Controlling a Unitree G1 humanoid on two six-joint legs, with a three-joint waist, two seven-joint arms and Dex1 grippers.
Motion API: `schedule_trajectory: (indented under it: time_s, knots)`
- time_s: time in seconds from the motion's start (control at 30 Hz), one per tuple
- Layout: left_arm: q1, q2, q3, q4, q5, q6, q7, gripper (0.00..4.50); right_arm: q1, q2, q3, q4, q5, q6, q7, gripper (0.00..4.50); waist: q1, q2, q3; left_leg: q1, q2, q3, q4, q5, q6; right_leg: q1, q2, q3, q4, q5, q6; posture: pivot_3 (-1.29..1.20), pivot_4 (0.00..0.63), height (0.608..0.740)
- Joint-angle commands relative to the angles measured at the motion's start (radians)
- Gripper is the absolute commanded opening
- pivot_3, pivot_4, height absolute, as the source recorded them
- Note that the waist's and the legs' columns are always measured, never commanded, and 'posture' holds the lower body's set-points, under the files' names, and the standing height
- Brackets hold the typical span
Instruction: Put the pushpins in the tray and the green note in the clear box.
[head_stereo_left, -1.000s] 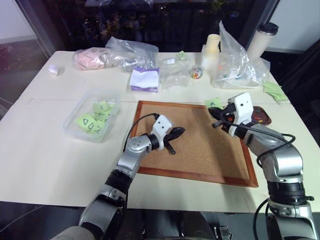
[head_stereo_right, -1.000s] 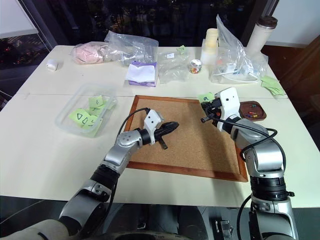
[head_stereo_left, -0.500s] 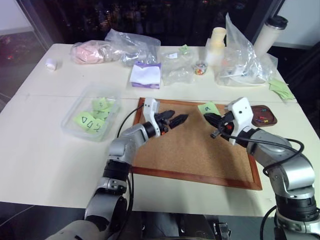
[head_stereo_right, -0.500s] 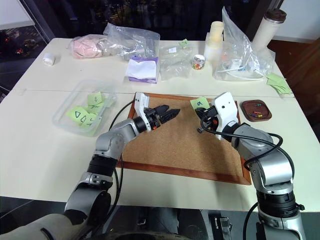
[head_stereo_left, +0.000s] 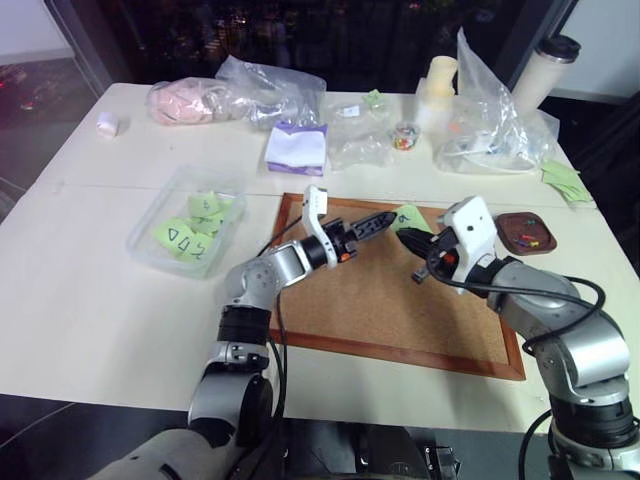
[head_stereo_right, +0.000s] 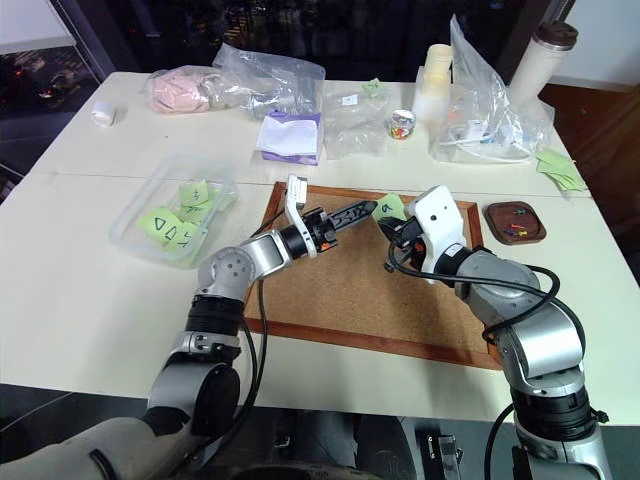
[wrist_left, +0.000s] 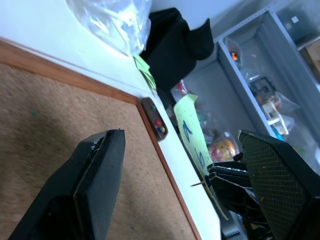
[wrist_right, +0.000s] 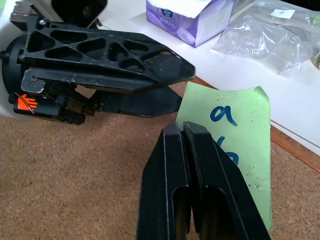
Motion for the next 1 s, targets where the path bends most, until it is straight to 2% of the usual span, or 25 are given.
schedule_trajectory:
  time_s: [0.03, 0.07, 0.17, 0.37, 0.4, 0.6, 0.87, 1.0]
  knots:
    - [-0.03, -0.015, -0.002, 0.005, -0.029, 0.012, -0.012, 3.99, -0.009, -0.008, 0.003, -0.066, 0.017, 0.002, 0.001, 0.0, -0.001, 0.0, 0.0, 0.0, 0.0, 0.0, 0.0, 0.0, 0.0, 0.0, 0.0, 0.0, 0.0, 0.0, 0.0, 0.0, 0.15, 0.74]
    - [-0.032, -0.019, -0.006, 0.011, -0.028, 0.012, -0.014, 3.99, -0.007, -0.008, 0.003, -0.074, 0.02, 0.005, 0.001, 0.0, 0.0, 0.0, 0.0, 0.0, 0.0, 0.0, 0.0, 0.0, -0.001, 0.0, 0.0, 0.0, 0.0, 0.0, 0.0, 0.0, 0.15, 0.74]
    - [-0.037, -0.025, -0.005, 0.023, -0.03, 0.012, -0.017, 3.18, -0.004, -0.01, 0.005, -0.091, 0.026, 0.011, 0.0, 0.0, 0.0, 0.0, 0.0, 0.0, 0.0, 0.0, 0.0, 0.0, -0.001, 0.0, 0.0, 0.0, 0.0, 0.0, 0.0, 0.0, 0.15, 0.74]
    - [-0.034, -0.028, -0.006, 0.016, -0.046, 0.016, -0.029, 0.15, -0.001, -0.014, 0.0, -0.109, 0.031, 0.021, -0.006, 0.0, 0.0, 0.0, 0.0, 0.0, 0.0, 0.0, 0.001, 0.001, -0.001, 0.0, 0.0, 0.0, 0.001, 0.0, 0.0, 0.0, 0.15, 0.74]
    - [-0.033, -0.028, -0.004, 0.015, -0.048, 0.017, -0.03, 0.02, 0.0, -0.015, -0.003, -0.111, 0.031, 0.023, -0.008, 0.0, 0.0, 0.0, 0.0, 0.0, 0.0, 0.0, 0.001, 0.001, -0.001, 0.0, 0.0, 0.0, 0.001, 0.0, 0.0, 0.0, 0.15, 0.74]
    - [-0.02, -0.006, -0.043, 0.022, 0.006, -0.026, -0.042, 0.02, -0.013, -0.014, -0.067, -0.126, 0.056, 0.047, -0.025, 0.0, 0.001, 0.0, 0.0, 0.0, 0.0, 0.0, 0.002, 0.001, -0.002, 0.0, 0.0, 0.0, 0.001, 0.0, 0.0, 0.0, 0.15, 0.74]
    - [0.011, 0.033, -0.098, 0.07, 0.095, -0.116, -0.079, 0.02, -0.101, 0.052, -0.328, -0.018, 0.169, 0.1, -0.131, 0.0, 0.001, 0.001, 0.0, 0.001, 0.0, 0.0, 0.002, 0.001, -0.003, 0.0, 0.0, 0.0, 0.003, 0.0, 0.0, 0.0, 0.15, 0.74]
    - [0.034, 0.052, -0.134, 0.022, 0.124, -0.149, -0.1, 0.02, -0.122, 0.052, -0.446, 0.154, 0.14, 0.049, -0.204, 0.0, 0.003, 0.001, -0.001, 0.001, 0.0, 0.001, 0.003, 0.002, -0.003, 0.001, 0.0, 0.001, 0.003, 0.0, 0.0, 0.0, 0.15, 0.74]
